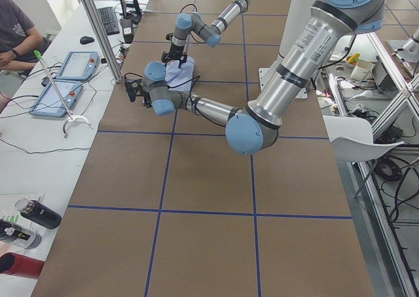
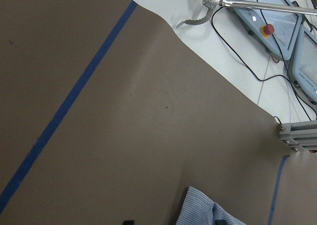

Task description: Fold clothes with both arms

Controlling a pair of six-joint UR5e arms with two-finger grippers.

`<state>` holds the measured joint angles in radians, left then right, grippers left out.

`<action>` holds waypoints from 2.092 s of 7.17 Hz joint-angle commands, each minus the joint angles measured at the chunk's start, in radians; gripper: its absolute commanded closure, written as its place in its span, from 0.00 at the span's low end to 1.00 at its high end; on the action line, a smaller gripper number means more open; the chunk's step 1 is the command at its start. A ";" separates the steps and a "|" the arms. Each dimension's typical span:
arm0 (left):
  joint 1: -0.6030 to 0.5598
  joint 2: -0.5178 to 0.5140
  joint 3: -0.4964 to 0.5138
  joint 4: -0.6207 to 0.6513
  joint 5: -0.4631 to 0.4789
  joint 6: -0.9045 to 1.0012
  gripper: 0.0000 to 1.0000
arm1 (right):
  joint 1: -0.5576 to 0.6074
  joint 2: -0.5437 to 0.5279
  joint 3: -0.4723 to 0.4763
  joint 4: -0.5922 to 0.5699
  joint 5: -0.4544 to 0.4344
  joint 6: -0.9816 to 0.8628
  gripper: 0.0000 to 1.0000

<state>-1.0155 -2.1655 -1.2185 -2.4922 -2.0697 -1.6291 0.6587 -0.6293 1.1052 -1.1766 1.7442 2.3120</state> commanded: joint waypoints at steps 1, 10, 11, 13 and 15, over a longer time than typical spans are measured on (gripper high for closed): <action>0.000 0.003 -0.006 -0.001 0.002 0.000 0.38 | -0.043 -0.016 0.028 -0.011 0.003 0.055 0.04; 0.000 0.016 -0.049 0.007 0.006 -0.001 0.37 | -0.025 0.003 0.019 -0.041 -0.040 0.119 0.46; 0.000 0.016 -0.050 0.009 0.006 -0.001 0.37 | -0.025 0.006 0.010 -0.041 -0.046 0.121 0.54; 0.000 0.016 -0.050 0.009 0.006 -0.003 0.37 | -0.025 0.020 0.012 -0.041 -0.046 0.130 1.00; 0.002 0.016 -0.049 0.009 0.006 -0.003 0.37 | -0.025 0.022 0.015 -0.038 -0.045 0.116 1.00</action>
<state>-1.0147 -2.1491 -1.2677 -2.4835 -2.0632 -1.6320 0.6335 -0.6088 1.1186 -1.2159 1.6992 2.4354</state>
